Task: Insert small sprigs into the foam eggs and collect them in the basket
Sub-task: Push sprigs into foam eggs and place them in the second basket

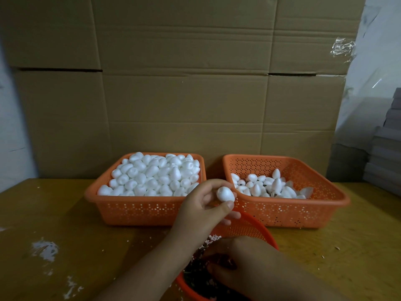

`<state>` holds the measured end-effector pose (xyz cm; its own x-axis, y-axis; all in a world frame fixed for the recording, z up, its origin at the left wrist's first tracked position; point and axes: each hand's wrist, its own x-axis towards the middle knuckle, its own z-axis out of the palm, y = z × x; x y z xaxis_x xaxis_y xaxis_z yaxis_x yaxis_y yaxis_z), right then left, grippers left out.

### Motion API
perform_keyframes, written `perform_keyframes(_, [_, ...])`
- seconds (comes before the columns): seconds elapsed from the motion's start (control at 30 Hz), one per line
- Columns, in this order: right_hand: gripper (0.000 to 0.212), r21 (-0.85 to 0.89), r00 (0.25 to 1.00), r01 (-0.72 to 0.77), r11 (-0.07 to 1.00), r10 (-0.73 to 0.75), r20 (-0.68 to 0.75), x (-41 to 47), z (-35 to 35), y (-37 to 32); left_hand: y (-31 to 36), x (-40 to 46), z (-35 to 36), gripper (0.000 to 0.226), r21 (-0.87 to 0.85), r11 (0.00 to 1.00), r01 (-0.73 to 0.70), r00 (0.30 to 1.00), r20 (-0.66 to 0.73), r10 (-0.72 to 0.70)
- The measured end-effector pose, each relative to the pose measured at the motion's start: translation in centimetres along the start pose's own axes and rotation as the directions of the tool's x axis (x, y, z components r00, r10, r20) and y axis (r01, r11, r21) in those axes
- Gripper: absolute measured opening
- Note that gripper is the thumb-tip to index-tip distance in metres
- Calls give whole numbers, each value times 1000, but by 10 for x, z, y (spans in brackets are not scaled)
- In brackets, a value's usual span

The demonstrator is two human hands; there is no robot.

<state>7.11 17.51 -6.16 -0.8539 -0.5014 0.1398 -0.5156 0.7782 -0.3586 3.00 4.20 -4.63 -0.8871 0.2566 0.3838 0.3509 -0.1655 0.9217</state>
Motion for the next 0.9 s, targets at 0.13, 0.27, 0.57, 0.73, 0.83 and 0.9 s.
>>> perform_keyframes(0.13, [42, -1, 1000, -2, 1000, 2, -2, 0, 0, 0, -1, 1, -1, 40, 23, 999, -27, 1000, 1, 27])
perform_keyframes(0.27, [40, -5, 1000, -2, 1000, 2, -2, 0, 0, 0, -2, 0, -1, 47, 36, 999, -21, 999, -28, 22])
perform_keyframes(0.57, [35, -17, 1000, -1, 1000, 1, 4, -1, 1, 0, -2, 3, -3, 24, 68, 998, -1, 997, -80, 6])
perform_keyframes(0.73, [40, -32, 1000, -4, 999, 4, 14, -1, -1, -1, -9, 3, -3, 41, 246, 968, 50, 998, -35, -42])
perform_keyframes(0.83, [44, -36, 1000, -6, 999, 7, 22, -1, -1, -1, -13, 1, -1, 33, 349, 936, 46, 997, 42, -65])
perform_keyframes(0.9, [42, -62, 1000, 0, 998, 1, 28, -1, -1, 0, -15, 0, 1, 33, 391, 919, 59, 991, 86, -100])
